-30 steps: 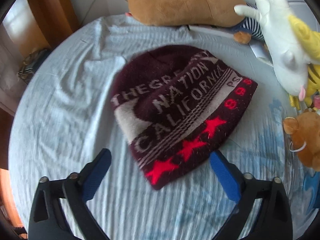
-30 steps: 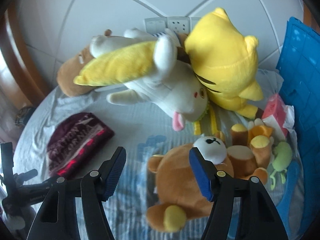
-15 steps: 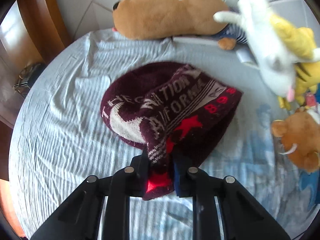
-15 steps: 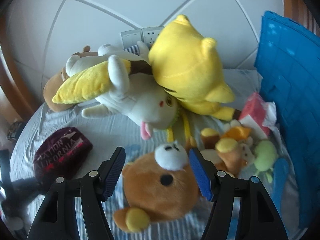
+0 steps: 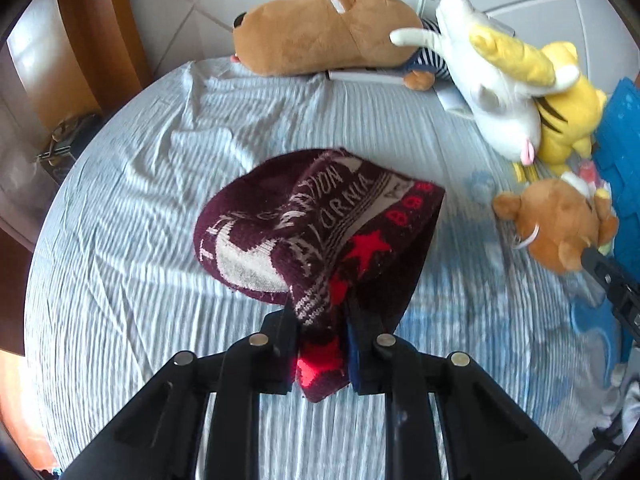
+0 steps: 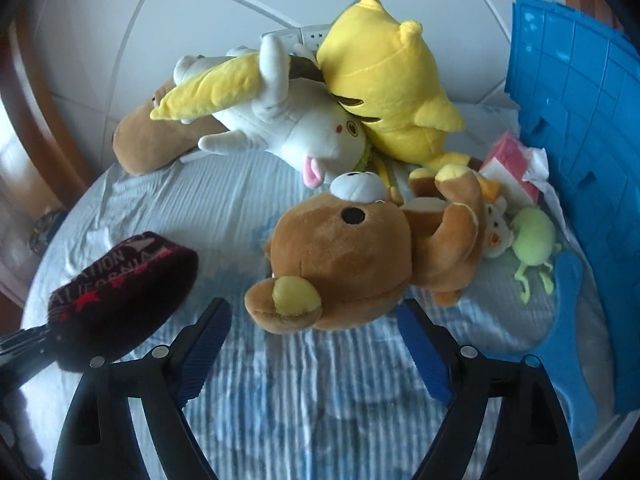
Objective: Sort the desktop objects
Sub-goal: 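Grasp the brown teddy bear by its foot with the right tool while the left tool holds the beanie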
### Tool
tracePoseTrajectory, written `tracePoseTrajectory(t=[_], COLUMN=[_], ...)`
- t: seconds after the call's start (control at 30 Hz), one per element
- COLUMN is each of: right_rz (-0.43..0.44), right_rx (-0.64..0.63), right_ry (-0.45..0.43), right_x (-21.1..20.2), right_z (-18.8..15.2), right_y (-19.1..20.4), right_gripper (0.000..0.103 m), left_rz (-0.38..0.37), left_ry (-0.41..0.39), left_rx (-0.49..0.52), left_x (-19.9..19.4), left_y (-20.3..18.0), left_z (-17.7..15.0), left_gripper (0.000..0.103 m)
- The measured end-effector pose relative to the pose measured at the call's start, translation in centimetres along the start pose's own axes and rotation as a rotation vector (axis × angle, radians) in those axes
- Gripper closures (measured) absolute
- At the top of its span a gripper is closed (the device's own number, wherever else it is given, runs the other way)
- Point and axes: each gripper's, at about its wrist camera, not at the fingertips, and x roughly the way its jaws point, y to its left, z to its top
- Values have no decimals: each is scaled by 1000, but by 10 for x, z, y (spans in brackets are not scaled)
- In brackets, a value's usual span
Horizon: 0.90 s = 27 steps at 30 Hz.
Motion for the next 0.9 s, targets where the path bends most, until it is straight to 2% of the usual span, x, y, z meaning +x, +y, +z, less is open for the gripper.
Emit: tracePoseTrajectory(t=[0.07, 0.1, 0.13, 0.33, 0.4, 0.47, 0.5, 0.53, 0.67, 0.7, 0.8, 0.83, 0.9], right_rz=[-20, -32, -45, -158, -197, -248, -280, -294, -225, -204, -123, -91, -59], right_rx=[-32, -50, -68, -169, -206, -248, -262, -263, -246, -237, -189, -165, -141], right_ry=[-18, -30, -42, -138, -173, -205, -224, -246, -254, -259, -249, -238, -226], right_x=[5, 8, 11, 20, 24, 29, 31, 30, 17, 8, -20, -29, -47], right_z=[-4, -6, -8, -15, -16, -17, -17, -15, -2, 0, 7, 8, 10], right_y=[5, 9, 13, 32, 38, 42, 43, 42, 27, 23, 7, 1, -7], right_gripper=[20, 32, 39, 38, 32, 35, 54, 59, 69, 80, 88, 102, 103], left_rz=[3, 2, 1, 5, 8, 12, 11, 9, -10, -18, -47, -63, -82], left_ry=[3, 4, 3, 17, 26, 33, 26, 16, -27, -42, -73, -87, -100], left_rx=[3, 3, 3, 8, 7, 10, 17, 23, 34, 35, 38, 40, 48], left_x=[5, 7, 10, 26, 33, 40, 41, 39, 16, 6, -22, -35, -52], left_y=[-2, -4, -4, -7, -6, -6, -6, -7, -9, -9, -12, -14, -19], left_z=[-5, -8, -10, -16, -18, -20, -20, -20, -18, -16, -10, -9, -8], left_gripper=[84, 84, 84, 84, 84, 84, 84, 84, 85, 85, 86, 86, 86])
